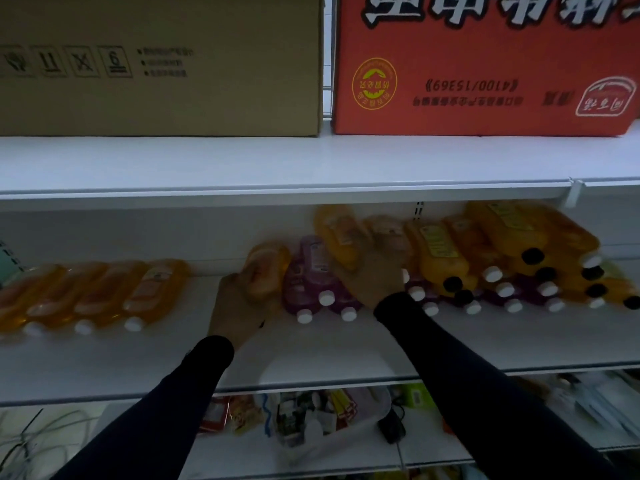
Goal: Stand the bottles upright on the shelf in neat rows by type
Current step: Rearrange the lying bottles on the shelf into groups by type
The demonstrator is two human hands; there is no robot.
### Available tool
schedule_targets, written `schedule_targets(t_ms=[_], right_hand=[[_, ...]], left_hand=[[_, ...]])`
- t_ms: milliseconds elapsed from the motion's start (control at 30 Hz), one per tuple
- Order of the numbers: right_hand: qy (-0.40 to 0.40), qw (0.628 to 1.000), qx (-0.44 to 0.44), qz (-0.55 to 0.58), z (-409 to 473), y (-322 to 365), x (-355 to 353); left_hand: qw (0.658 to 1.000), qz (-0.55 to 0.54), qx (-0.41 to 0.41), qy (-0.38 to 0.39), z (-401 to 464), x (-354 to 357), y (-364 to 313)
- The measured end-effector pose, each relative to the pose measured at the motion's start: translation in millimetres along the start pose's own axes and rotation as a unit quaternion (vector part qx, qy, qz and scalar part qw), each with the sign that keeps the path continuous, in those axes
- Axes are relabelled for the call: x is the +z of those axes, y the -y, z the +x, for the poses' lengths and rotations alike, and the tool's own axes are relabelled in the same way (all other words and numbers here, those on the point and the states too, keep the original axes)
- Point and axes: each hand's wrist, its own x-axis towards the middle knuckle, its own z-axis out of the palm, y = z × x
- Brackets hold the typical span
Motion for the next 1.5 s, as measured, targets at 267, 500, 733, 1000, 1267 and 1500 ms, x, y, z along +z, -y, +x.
schedule_targets(t_ms=[267, 500, 733, 1000, 1267, 1500], right_hand=[[0.056, 0.998, 0.003, -0.032, -10.9, 1.6, 24.2], [0.178, 0.957, 0.040, -0.226, 12.5, -62.6, 3.2], [0.167, 0.964, 0.134, -0.160, 20.3, -65.0, 9.0], [-0.038, 0.975, 0.183, 0.121, 14.4, -50.7, -21.7], [-0.104, 0.953, 0.149, 0.243, 19.4, 4.4, -33.3], [-0.052, 0.970, 0.027, 0.237, 19.2, 104.0, 1.3]], left_hand=[[1.000, -0.022, 0.021, 0.001, -1.2, -3.8, 8.1], [0.999, -0.029, 0.017, 0.015, 0.0, -3.2, 1.6], [0.999, -0.018, 0.030, -0.016, 0.5, -1.0, 3.8], [0.998, -0.067, -0.002, -0.016, -9.4, -11.6, 33.4], [0.990, -0.078, -0.033, -0.114, -28.7, -48.8, 57.4], [0.986, -0.030, -0.042, -0.161, -34.6, -109.8, 106.4]])
